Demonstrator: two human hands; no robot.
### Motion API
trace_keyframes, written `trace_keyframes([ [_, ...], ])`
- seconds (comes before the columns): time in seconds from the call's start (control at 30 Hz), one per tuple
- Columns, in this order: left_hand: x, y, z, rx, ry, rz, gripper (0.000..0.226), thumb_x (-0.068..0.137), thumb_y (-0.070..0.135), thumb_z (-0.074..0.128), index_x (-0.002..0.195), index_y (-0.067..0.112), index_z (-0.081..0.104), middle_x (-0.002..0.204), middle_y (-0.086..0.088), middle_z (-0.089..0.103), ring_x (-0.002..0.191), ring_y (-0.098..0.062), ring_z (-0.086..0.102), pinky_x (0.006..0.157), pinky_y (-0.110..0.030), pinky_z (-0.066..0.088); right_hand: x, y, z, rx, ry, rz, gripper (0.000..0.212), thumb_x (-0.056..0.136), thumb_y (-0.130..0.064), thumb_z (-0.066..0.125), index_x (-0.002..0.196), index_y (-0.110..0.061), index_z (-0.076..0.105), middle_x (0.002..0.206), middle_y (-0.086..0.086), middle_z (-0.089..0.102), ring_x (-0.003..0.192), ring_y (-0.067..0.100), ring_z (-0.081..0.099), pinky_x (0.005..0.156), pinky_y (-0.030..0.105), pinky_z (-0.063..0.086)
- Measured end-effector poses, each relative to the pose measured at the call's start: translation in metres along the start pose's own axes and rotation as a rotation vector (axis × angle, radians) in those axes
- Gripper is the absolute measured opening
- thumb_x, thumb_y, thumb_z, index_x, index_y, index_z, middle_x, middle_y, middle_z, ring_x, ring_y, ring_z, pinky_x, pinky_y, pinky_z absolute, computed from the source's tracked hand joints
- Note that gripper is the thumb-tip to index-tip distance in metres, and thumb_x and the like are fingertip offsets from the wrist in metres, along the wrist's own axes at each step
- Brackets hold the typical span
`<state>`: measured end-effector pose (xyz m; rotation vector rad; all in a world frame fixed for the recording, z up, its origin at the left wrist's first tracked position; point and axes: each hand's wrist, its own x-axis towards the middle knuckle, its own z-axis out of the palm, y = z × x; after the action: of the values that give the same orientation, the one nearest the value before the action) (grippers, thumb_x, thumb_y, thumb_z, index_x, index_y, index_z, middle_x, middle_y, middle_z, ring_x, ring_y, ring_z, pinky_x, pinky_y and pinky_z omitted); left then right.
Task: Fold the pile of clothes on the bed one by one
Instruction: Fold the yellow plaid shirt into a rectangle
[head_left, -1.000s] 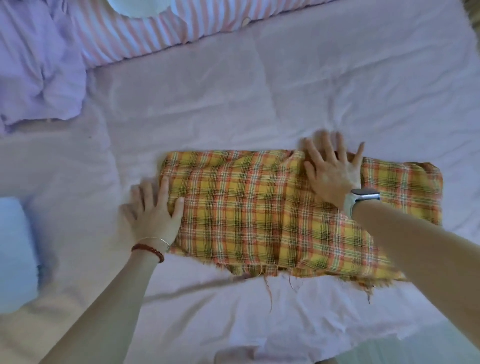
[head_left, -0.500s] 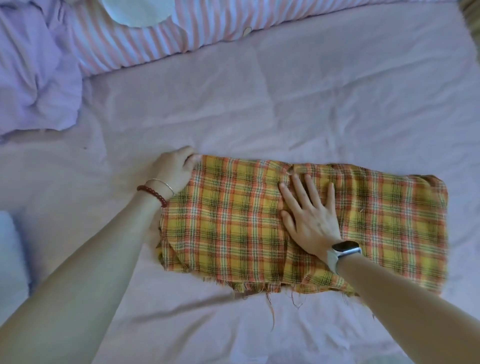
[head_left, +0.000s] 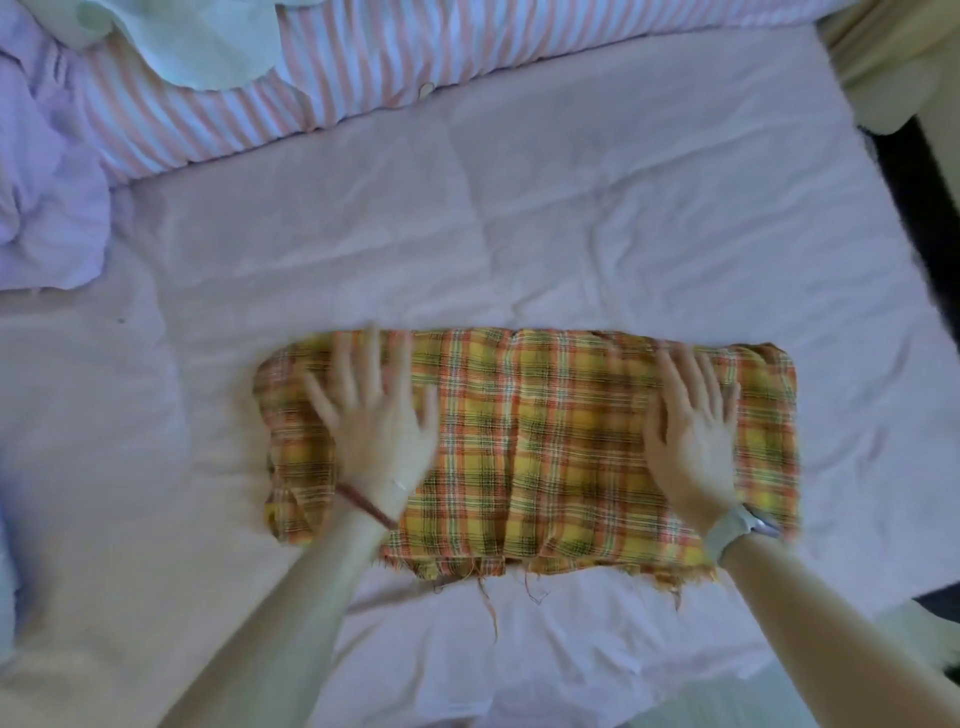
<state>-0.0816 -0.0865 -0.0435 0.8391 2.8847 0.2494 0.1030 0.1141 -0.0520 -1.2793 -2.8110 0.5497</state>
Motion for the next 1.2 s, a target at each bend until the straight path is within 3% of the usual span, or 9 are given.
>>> trace_keyframes([
  [0.1, -0.055, 0.06, 0.016, -0.006, -0.252, 0.184, 0.056, 0.085, 0.051, 0.036, 0.137, 0.03, 0.037, 0.147, -0.008, 0.037, 0.135, -0.037, 0.033, 0.101, -0.069, 0.009, -0.021, 0.034, -0.017, 0.049, 0.141, 0.354, 0.049, 0.095, -0.027, 0.032, 0.141, -0.011, 0.037, 0.149, 0.013, 0.032, 0.138, 0.034, 0.025, 0.112, 0.053, 0.012],
  [0.2, -0.081, 0.089, 0.036, 0.007, -0.451, 0.138, 0.062, 0.083, 0.059, 0.026, 0.141, 0.036, 0.032, 0.151, -0.007, 0.031, 0.138, -0.037, 0.026, 0.103, -0.07, 0.01, -0.033, 0.068, -0.026, 0.201, 0.073, 0.707, 0.047, 0.097, -0.025, 0.042, 0.139, -0.004, 0.037, 0.14, 0.02, 0.041, 0.128, 0.037, 0.036, 0.102, 0.047, 0.031],
  [0.33, -0.084, 0.085, 0.064, 0.081, -0.54, 0.035, 0.068, 0.07, 0.066, -0.014, 0.134, 0.043, -0.021, 0.154, 0.003, -0.019, 0.142, -0.029, -0.017, 0.107, -0.059, -0.015, -0.032, 0.086, -0.03, 0.564, -0.114, 0.764, 0.034, 0.095, -0.026, 0.051, 0.11, 0.004, 0.057, 0.102, 0.015, 0.062, 0.089, 0.027, 0.059, 0.069, 0.028, 0.043],
  [0.4, -0.082, 0.086, 0.064, 0.101, -0.563, 0.03, 0.068, 0.069, 0.067, -0.017, 0.132, 0.043, -0.025, 0.146, 0.006, -0.03, 0.141, -0.028, -0.021, 0.108, -0.059, -0.014, -0.029, 0.087, -0.034, 0.703, -0.17, 0.796, 0.028, 0.093, -0.027, 0.055, 0.103, -0.002, 0.058, 0.091, 0.008, 0.061, 0.073, 0.015, 0.056, 0.059, 0.023, 0.043],
  [0.47, -0.08, 0.087, 0.061, 0.126, -0.593, 0.021, 0.066, 0.076, 0.069, -0.011, 0.135, 0.043, -0.024, 0.144, 0.006, -0.033, 0.141, -0.028, -0.022, 0.109, -0.059, -0.012, -0.027, 0.089, -0.034, 0.788, -0.217, 0.827, 0.029, 0.09, -0.028, 0.059, 0.105, -0.003, 0.056, 0.093, 0.007, 0.06, 0.076, 0.018, 0.058, 0.066, 0.027, 0.047],
  [0.6, -0.078, 0.095, 0.052, 0.174, -0.643, 0.011, 0.062, 0.091, 0.063, 0.01, 0.143, 0.041, -0.015, 0.153, 0.003, -0.026, 0.141, -0.027, -0.023, 0.111, -0.057, -0.01, -0.029, 0.089, -0.031, 0.838, -0.227, 0.802, 0.04, 0.088, -0.023, 0.062, 0.12, -0.002, 0.051, 0.104, 0.006, 0.059, 0.092, 0.023, 0.057, 0.078, 0.032, 0.047],
  [0.8, -0.078, 0.096, 0.037, 0.123, -0.643, 0.011, 0.058, 0.096, 0.054, 0.019, 0.147, 0.038, -0.004, 0.156, 0.003, -0.014, 0.143, -0.024, -0.015, 0.114, -0.051, -0.005, -0.035, 0.079, -0.038, 0.899, -0.125, 0.683, 0.015, 0.088, -0.017, 0.058, 0.101, -0.009, 0.056, 0.097, 0.009, 0.065, 0.093, 0.027, 0.062, 0.083, 0.043, 0.052],
  [1.0, -0.093, 0.092, 0.002, -0.37, -0.412, -0.16, 0.051, 0.095, 0.03, 0.046, 0.143, 0.021, 0.032, 0.152, -0.004, 0.024, 0.139, -0.023, 0.022, 0.111, -0.04, 0.026, -0.051, 0.044, -0.077, 0.467, 0.016, 0.25, 0.013, 0.091, -0.018, 0.054, 0.091, -0.006, 0.054, 0.071, -0.001, 0.055, 0.069, 0.025, 0.053, 0.065, 0.04, 0.046],
  [1.2, -0.106, 0.063, -0.052, -0.715, -0.291, -0.448, 0.037, 0.096, 0.027, 0.045, 0.131, 0.015, 0.048, 0.137, -0.006, 0.046, 0.115, -0.012, 0.045, 0.093, -0.027, 0.037, -0.053, -0.049, -0.123, 0.406, -0.25, 0.101, 0.008, 0.094, -0.023, 0.046, 0.098, -0.016, 0.046, 0.073, -0.003, 0.051, 0.069, 0.024, 0.05, 0.055, 0.032, 0.033],
])
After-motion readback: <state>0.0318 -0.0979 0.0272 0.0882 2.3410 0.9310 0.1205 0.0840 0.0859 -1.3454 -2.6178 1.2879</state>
